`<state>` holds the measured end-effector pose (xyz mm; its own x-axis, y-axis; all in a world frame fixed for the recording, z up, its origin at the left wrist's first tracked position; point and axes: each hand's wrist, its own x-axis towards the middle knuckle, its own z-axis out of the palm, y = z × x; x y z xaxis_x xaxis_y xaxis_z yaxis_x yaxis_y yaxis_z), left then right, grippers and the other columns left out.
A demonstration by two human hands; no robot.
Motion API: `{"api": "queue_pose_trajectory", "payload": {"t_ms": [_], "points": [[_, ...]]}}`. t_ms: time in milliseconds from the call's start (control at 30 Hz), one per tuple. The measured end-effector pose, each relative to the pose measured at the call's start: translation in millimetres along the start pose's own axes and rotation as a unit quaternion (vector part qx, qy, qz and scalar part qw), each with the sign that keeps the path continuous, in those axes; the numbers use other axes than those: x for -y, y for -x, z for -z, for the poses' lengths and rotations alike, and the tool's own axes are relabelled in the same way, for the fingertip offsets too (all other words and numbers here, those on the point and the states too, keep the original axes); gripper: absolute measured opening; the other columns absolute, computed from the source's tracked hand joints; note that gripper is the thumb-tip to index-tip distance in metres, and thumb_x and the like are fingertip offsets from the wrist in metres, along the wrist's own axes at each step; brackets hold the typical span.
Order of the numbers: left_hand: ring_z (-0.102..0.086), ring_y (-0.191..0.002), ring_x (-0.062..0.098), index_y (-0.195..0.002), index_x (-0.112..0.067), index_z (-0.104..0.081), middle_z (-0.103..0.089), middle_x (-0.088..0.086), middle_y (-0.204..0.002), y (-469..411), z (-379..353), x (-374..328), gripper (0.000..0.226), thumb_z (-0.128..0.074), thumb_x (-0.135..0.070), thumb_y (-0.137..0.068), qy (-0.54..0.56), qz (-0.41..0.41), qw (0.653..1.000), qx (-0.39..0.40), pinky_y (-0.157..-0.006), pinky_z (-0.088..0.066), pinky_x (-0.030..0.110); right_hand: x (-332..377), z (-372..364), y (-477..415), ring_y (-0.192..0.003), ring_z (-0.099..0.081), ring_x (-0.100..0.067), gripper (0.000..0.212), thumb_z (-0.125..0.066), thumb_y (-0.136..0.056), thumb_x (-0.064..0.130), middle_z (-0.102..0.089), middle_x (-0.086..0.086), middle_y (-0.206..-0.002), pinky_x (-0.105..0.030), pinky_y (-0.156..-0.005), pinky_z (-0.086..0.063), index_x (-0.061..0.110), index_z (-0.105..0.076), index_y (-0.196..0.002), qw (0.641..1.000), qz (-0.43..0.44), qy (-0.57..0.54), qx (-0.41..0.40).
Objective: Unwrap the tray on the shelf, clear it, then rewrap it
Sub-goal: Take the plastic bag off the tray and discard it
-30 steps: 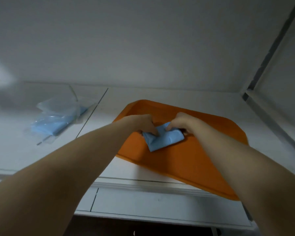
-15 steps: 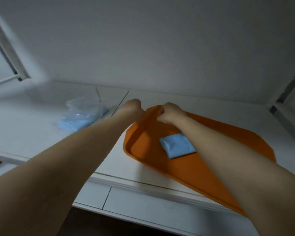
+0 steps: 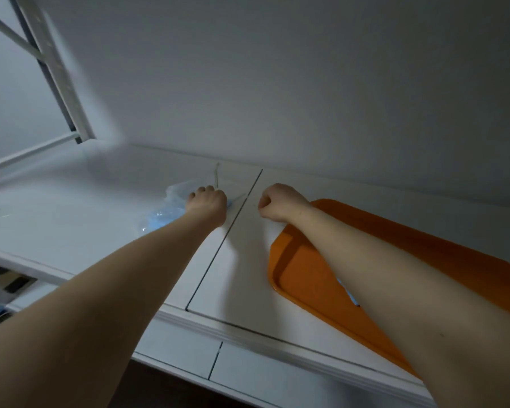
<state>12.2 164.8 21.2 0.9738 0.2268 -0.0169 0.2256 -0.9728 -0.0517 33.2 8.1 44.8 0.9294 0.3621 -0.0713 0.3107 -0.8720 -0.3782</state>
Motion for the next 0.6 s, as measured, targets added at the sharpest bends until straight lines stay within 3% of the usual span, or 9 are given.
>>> {"api": "queue_pose_trajectory", "payload": {"t_ms": [367, 500, 600], "points": [[-0.042, -0.128, 0.029, -0.131, -0.011, -0.050, -0.049, 0.011, -0.135, -14, -3, 13, 0.042, -0.050, -0.005, -0.089, -0.014, -0.026, 1.000, 0.004, -0.104, -0.035, 0.037, 2, 3, -2, -0.103, -0.064, -0.027, 0.033, -0.052, -0.083, 0.009, -0.066, -0.015, -0.118, -0.040, -0.091, -0.053, 0.000, -0.067, -0.110, 0.999, -0.032, -0.024, 0.012], [-0.055, -0.117, 0.032, -0.119, -0.011, -0.060, -0.059, 0.014, -0.126, -17, 12, 3, 0.032, -0.040, -0.007, -0.094, 0.047, -0.004, 0.996, -0.078, -0.095, -0.041, 0.032, -1, 6, 0, -0.110, -0.061, -0.032, 0.034, -0.055, -0.085, 0.010, -0.062, -0.019, -0.122, -0.041, -0.093, -0.051, -0.006, -0.064, -0.113, 0.997, -0.046, -0.061, 0.000], [-0.059, -0.112, 0.033, -0.115, -0.015, -0.063, -0.063, 0.012, -0.121, -21, 33, -9, 0.030, -0.040, -0.015, -0.097, 0.129, -0.008, 0.982, -0.134, -0.089, -0.043, 0.032, -3, 11, 2, -0.115, -0.057, -0.025, 0.041, -0.064, -0.085, 0.022, -0.060, -0.012, -0.127, -0.028, -0.087, -0.046, 0.003, -0.060, -0.122, 0.992, -0.059, -0.108, -0.014]]}}
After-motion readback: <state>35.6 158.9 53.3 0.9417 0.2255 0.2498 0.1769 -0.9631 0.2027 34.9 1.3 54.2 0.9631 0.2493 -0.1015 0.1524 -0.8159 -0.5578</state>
